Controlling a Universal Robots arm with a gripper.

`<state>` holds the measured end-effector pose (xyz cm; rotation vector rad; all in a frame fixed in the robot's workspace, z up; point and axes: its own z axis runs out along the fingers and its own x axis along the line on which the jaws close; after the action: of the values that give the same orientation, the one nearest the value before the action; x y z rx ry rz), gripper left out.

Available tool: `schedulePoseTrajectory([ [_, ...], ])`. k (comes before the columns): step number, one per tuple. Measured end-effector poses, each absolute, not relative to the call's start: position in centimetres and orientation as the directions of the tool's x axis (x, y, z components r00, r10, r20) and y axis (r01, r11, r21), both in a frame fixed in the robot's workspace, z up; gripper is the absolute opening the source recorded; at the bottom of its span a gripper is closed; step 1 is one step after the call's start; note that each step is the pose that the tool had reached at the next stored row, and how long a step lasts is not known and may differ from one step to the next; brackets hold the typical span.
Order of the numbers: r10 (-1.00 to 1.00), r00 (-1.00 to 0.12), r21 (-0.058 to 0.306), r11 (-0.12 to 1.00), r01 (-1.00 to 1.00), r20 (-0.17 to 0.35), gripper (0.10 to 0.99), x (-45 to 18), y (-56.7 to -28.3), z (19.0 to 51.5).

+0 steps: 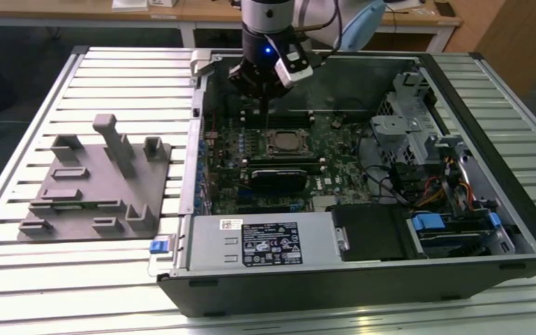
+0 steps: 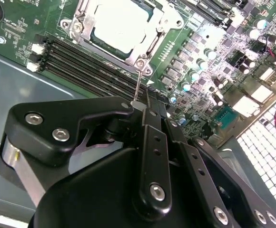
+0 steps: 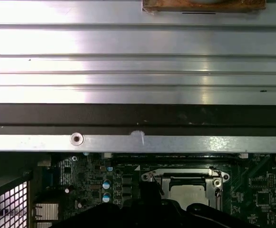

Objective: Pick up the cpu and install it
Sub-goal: 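Install the first cpu locking lever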

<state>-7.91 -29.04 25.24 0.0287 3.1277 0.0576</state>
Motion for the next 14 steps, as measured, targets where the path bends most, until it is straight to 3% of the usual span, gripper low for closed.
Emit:
schedulePoseTrajectory([
  [14,0.019,-1.0,0.037,0.999,0.018,-0.013,0.106,-7.12,-29.04,25.21],
])
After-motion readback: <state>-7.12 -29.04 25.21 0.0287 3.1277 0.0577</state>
